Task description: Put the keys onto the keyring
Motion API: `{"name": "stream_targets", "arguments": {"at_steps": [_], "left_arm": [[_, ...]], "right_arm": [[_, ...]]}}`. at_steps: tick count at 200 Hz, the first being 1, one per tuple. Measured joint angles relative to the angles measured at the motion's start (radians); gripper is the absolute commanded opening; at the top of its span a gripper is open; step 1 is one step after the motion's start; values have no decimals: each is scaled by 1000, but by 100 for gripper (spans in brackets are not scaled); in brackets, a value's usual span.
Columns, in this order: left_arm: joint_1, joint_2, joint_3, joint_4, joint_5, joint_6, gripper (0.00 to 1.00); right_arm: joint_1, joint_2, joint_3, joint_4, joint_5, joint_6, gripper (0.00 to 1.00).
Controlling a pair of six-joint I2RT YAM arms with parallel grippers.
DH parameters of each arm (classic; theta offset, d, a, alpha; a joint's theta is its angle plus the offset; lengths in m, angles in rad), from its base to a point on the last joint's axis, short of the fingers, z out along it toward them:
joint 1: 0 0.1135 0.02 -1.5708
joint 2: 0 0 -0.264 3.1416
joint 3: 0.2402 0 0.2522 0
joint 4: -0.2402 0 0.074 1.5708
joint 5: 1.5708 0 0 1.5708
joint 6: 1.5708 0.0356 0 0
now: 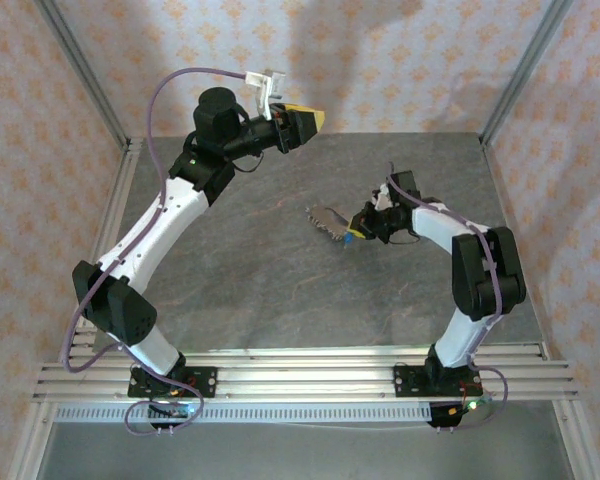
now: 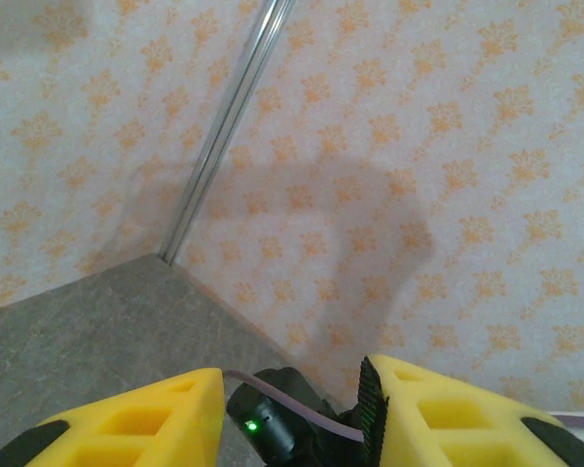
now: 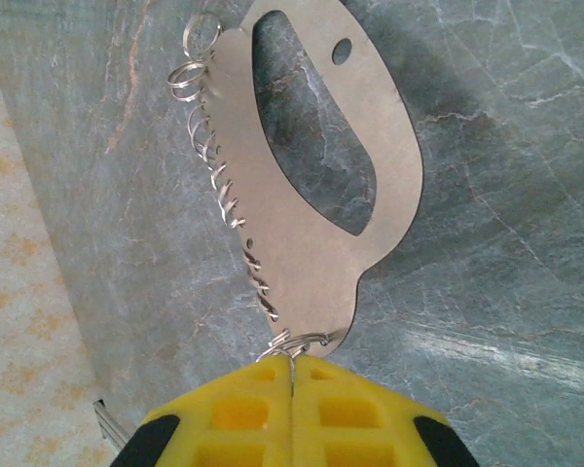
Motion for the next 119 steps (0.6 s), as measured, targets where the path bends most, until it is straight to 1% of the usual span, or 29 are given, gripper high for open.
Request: {"name": "stream_targets", "arguments": {"at_steps": [48, 86, 99, 112, 119], "left_arm": [[-2, 0, -1, -4, -11, 0, 42], [-13, 0, -1, -4, -14, 0, 42], [-19, 0, -1, -4, -14, 0, 42], [-20, 0, -1, -4, -14, 0, 42], [-24, 0, -1, -4, -14, 0, 42]], "right_arm": [[0, -5, -89, 61, -3, 5, 0], [12, -37, -170, 81, -4, 2, 0], [22, -50, -196, 77, -5, -5, 9], [34, -63, -214, 61, -11, -15, 25], [40, -77, -224, 48, -14, -23, 35]]}}
